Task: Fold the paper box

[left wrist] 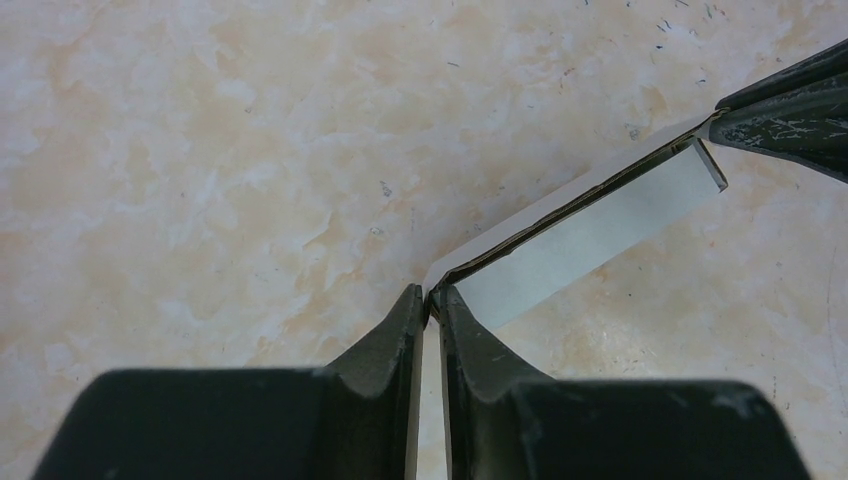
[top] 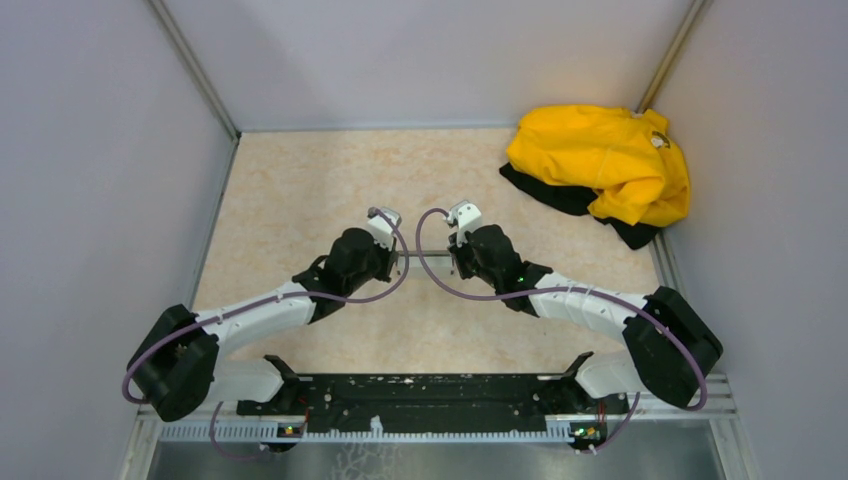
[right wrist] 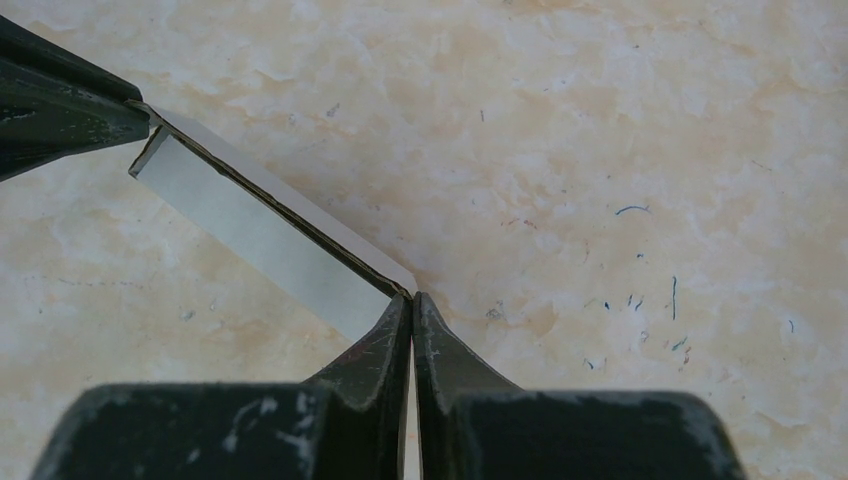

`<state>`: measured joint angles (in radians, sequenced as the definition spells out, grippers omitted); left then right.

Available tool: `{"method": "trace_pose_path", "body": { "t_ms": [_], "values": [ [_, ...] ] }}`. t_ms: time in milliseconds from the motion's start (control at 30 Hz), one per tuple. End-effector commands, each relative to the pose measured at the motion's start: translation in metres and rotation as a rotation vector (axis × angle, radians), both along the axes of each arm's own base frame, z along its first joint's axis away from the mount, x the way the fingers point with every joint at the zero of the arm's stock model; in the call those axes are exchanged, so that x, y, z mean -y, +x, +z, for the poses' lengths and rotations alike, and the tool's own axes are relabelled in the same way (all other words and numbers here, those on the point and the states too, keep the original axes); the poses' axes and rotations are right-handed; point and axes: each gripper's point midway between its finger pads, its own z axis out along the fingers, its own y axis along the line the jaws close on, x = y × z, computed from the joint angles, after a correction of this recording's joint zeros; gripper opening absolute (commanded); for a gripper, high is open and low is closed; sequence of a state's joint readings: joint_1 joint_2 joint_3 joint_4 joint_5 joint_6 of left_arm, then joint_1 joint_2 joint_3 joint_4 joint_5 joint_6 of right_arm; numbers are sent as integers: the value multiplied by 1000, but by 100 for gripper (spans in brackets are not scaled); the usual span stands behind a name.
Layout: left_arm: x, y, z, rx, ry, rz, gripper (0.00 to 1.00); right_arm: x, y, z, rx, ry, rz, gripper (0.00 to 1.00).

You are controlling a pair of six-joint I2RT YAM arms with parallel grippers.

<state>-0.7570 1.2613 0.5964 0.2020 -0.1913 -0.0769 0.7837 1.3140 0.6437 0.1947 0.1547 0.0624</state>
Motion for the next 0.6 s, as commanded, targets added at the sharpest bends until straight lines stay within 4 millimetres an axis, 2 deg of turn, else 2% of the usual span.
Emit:
{"method": "trace_pose_path", "body": {
  "t_ms": [0,567],
  "values": [
    [7,7,15,34,-22,3,16,-15,7,22,53,65,21,1],
    [15,8,15,-22,-25,15,13,-17,8,27,36,72,7,0]
  ]
}}
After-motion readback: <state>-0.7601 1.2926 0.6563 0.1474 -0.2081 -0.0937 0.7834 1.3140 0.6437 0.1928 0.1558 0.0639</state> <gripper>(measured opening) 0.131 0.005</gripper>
